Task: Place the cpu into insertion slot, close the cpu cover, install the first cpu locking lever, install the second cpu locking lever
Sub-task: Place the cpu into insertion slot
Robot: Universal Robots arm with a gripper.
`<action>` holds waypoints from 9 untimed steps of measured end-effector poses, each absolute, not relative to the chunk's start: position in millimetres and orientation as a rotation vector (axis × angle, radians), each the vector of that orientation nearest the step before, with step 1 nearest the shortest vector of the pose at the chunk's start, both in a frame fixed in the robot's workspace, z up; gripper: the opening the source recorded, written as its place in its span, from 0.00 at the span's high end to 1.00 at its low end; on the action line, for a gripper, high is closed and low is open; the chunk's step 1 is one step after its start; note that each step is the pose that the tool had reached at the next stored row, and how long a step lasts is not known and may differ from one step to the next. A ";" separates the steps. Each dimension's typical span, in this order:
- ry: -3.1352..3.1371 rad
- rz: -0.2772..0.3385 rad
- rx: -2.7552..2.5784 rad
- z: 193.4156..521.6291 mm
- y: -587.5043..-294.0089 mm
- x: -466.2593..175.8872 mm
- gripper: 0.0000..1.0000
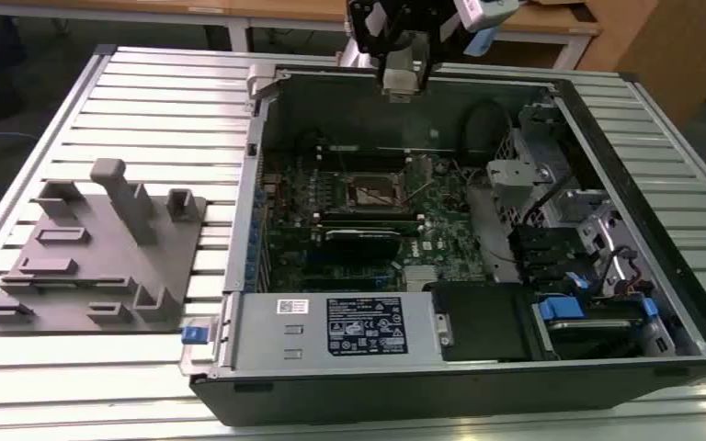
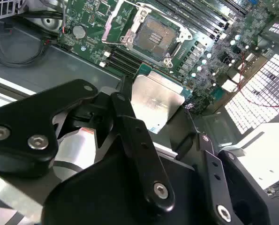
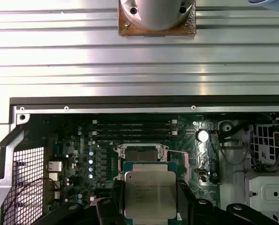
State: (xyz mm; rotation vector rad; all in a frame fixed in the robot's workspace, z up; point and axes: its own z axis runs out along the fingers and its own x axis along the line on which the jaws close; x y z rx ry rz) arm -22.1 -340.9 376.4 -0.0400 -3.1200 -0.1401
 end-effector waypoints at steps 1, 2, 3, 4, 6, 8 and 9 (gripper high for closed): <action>-3.120 -0.140 -0.040 376.4 -340.9 -22.1 0.46; -3.120 -0.140 -0.040 376.4 -340.9 -22.1 0.46; -3.120 -0.140 -0.040 376.4 -340.9 -22.2 0.46; -3.120 -0.140 -0.040 376.4 -340.9 -22.1 0.46; -3.120 -0.140 -0.040 375.9 -340.8 -22.1 0.46; -3.120 -0.140 -0.040 375.0 -340.8 -22.1 0.46; -3.120 -0.140 -0.040 374.3 -340.9 -22.1 0.46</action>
